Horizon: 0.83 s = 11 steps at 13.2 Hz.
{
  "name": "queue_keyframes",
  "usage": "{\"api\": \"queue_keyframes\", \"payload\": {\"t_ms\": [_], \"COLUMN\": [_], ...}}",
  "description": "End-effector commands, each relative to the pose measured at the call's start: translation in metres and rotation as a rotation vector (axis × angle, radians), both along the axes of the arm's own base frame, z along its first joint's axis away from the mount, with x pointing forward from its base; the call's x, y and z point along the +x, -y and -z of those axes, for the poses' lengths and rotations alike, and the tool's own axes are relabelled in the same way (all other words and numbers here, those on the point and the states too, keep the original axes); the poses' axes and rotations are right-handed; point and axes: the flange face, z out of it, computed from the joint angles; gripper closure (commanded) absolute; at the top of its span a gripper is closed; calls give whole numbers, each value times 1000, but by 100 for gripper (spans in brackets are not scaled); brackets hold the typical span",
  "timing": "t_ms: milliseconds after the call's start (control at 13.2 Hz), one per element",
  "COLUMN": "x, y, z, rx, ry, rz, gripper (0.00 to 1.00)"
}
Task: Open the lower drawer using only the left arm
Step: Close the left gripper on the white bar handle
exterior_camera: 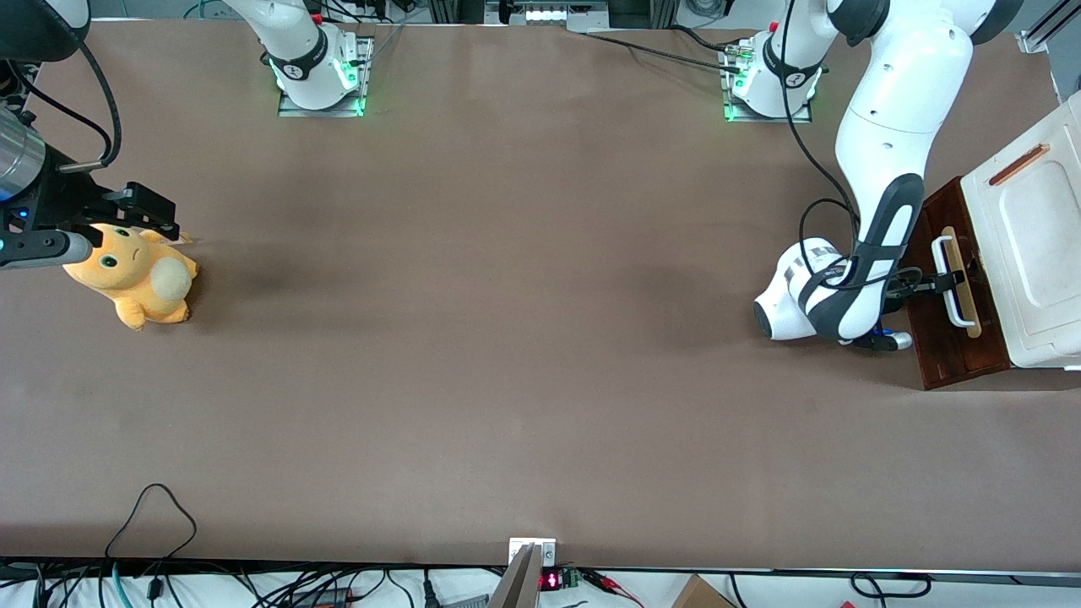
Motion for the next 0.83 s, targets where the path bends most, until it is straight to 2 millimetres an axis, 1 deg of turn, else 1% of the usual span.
{"api": "queue_keyframes", "payload": {"t_ms": [0, 759], "x": [1, 2], "y": [0, 9], "z": [1, -1], "rx": [-8, -9], "ry": [10, 22], "rz": [15, 28], "gripper": [74, 75]}}
